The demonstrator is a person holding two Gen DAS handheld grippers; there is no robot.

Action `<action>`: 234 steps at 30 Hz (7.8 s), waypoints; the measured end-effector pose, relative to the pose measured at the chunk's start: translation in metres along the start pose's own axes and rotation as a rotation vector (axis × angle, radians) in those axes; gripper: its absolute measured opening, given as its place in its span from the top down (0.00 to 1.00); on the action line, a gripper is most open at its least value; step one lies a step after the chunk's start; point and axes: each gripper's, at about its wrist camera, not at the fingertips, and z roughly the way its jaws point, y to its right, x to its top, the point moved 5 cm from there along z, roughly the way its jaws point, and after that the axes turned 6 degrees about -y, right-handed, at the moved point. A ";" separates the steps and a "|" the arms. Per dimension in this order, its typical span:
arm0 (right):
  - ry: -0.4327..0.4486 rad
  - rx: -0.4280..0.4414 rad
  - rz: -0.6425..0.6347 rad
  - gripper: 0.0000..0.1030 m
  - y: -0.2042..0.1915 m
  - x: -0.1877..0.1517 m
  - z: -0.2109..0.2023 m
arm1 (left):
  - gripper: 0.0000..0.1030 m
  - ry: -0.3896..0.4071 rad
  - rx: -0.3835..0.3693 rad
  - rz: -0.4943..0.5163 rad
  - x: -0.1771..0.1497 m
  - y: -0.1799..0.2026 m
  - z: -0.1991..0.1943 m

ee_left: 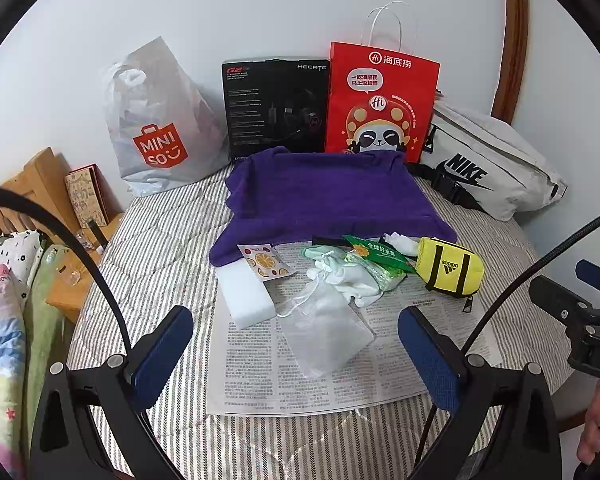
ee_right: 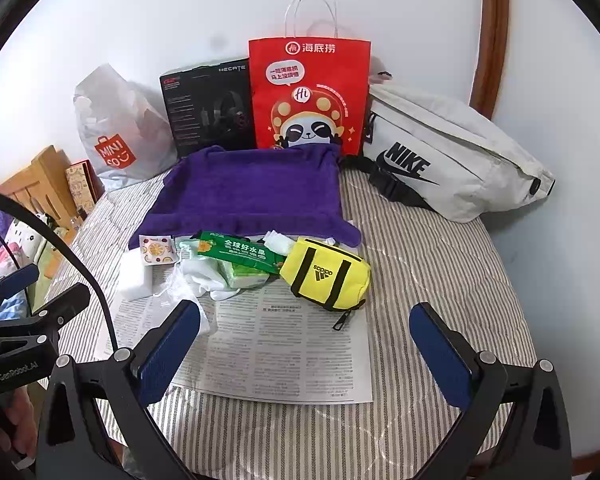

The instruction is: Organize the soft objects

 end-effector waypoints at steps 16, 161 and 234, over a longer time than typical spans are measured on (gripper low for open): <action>0.009 0.001 -0.012 0.00 -0.003 -0.003 -0.006 | 0.00 -0.004 0.005 0.000 -0.001 0.000 -0.001; -0.215 0.025 0.004 0.10 0.026 0.021 0.194 | 0.53 -0.132 0.005 -0.070 -0.010 -0.081 0.199; -0.341 0.080 -0.159 0.07 -0.036 0.200 0.361 | 0.54 -0.145 -0.081 -0.034 0.151 -0.075 0.266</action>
